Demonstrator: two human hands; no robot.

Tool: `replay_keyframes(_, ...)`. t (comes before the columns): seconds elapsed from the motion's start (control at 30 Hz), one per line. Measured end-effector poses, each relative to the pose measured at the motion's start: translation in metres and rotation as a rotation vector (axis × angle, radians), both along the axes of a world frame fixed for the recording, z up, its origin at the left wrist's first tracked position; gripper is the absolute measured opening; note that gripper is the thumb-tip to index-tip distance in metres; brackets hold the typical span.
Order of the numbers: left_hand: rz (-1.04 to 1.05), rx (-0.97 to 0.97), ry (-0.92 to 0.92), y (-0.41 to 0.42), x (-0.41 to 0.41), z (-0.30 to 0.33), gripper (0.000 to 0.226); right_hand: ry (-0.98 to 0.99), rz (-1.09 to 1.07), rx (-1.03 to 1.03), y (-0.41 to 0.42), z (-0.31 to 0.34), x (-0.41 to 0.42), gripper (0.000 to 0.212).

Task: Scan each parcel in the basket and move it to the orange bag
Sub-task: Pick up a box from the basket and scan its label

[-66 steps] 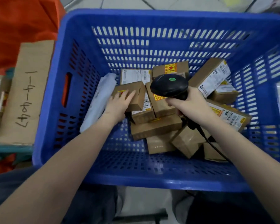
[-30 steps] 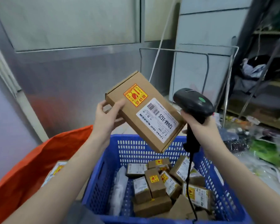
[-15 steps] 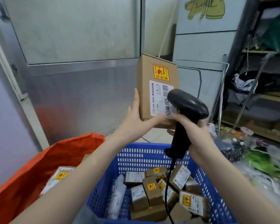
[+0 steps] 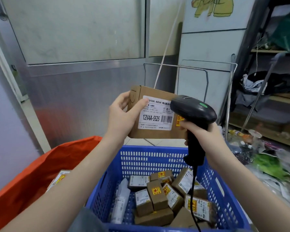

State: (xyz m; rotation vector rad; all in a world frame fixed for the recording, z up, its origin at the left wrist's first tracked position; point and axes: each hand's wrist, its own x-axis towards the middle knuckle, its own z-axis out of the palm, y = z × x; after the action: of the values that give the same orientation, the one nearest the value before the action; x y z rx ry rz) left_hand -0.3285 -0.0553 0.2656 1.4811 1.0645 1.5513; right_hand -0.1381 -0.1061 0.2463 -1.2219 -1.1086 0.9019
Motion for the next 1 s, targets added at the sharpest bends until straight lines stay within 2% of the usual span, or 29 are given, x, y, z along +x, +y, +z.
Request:
replay_keyframes(0.13,0.065,0.055,-0.045,-0.002,0.003,-0.002,0.037,-0.049,0.036,-0.023,0.0,-0.005,0.003,0.011)
replay_keyframes(0.3,0.126,0.107,-0.079,0.001,0.004,0.004,0.035,0.005,0.052,-0.028,0.0,-0.002,0.005,0.011)
replay_keyframes(0.67,0.137,0.099,-0.071,0.005,0.007,-0.003,0.039,-0.137,0.047,-0.096,0.011,-0.01,0.008,0.023)
replay_keyframes(1.0,0.145,0.068,-0.075,0.009,0.004,-0.008,0.04,-0.165,0.07,-0.115,0.013,-0.01,0.004,0.014)
